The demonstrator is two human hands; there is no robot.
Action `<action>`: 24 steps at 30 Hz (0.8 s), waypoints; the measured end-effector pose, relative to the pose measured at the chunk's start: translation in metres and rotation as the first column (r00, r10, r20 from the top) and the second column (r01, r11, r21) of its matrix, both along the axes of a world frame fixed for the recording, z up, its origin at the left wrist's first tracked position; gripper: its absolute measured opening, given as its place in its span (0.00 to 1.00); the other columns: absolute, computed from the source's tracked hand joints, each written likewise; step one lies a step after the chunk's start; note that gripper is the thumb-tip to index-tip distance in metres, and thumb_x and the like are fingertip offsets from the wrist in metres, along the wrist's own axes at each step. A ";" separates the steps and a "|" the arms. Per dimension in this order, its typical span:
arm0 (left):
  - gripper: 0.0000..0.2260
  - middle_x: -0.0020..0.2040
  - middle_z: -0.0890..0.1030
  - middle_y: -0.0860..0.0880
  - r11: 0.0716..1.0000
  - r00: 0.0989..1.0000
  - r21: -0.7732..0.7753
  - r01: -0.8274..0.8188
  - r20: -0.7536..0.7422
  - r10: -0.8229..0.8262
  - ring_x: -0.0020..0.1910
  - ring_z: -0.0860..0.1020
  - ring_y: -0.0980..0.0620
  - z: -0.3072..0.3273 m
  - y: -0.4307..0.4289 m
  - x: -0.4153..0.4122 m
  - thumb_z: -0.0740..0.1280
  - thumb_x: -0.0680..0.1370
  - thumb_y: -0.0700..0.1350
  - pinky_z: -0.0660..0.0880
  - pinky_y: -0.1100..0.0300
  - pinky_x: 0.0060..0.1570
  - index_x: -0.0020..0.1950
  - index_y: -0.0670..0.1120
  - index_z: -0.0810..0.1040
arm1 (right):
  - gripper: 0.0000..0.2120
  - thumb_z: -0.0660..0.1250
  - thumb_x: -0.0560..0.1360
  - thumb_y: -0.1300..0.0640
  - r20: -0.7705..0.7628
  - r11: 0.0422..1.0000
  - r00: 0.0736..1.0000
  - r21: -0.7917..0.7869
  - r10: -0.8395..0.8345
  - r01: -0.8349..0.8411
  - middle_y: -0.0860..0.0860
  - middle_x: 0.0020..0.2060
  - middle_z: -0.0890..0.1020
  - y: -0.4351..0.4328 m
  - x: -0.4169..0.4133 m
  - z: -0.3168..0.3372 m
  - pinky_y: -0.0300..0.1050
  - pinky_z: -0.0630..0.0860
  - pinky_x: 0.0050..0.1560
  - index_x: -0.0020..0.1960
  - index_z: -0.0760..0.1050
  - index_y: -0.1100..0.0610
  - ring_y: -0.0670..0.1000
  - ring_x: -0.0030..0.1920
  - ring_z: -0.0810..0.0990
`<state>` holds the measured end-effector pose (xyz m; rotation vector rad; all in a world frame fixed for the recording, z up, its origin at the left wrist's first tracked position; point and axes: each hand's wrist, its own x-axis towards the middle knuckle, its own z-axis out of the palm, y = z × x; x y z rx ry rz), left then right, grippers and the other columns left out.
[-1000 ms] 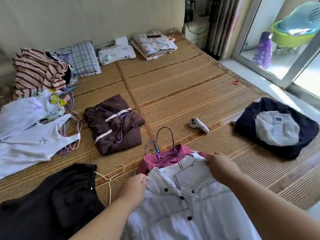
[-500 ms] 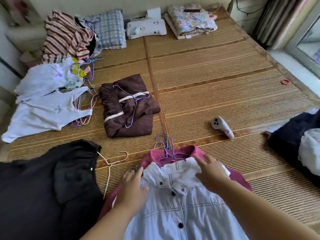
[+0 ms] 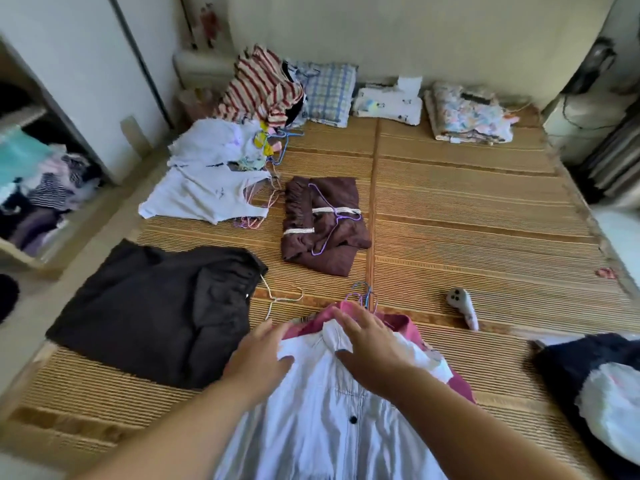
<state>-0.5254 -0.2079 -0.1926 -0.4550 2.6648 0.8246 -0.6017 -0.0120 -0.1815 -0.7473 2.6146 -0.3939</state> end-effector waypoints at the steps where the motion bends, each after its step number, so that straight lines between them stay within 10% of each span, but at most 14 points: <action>1: 0.27 0.75 0.61 0.48 1.000 1.000 -0.015 -0.002 -0.029 0.002 0.72 0.62 0.47 0.006 -0.011 0.004 0.65 0.76 0.51 0.63 0.52 0.68 0.74 0.55 0.62 | 0.35 0.64 0.75 0.47 -0.001 1.000 1.000 -0.010 0.011 -0.011 0.48 0.76 0.51 -0.014 0.005 0.005 0.54 0.59 0.72 0.75 0.49 0.40 0.53 0.74 0.55; 10: 0.26 0.76 0.56 0.53 1.000 0.999 -0.004 0.013 -0.044 -0.013 0.74 0.57 0.49 0.013 -0.143 0.030 0.64 0.78 0.53 0.62 0.49 0.70 0.74 0.58 0.60 | 0.34 0.65 0.74 0.48 0.000 1.000 1.000 -0.009 0.019 -0.019 0.50 0.76 0.54 -0.159 0.017 0.008 0.58 0.60 0.70 0.75 0.51 0.40 0.57 0.73 0.58; 24: 0.25 0.76 0.55 0.56 0.948 0.946 -0.063 0.312 0.110 -0.304 0.74 0.55 0.52 -0.071 -0.333 -0.009 0.62 0.78 0.54 0.61 0.52 0.70 0.74 0.62 0.58 | 0.34 0.65 0.74 0.44 0.362 0.814 0.765 -0.028 -0.533 0.580 0.50 0.73 0.61 -0.307 0.020 -0.122 0.50 0.65 0.66 0.75 0.52 0.41 0.54 0.71 0.64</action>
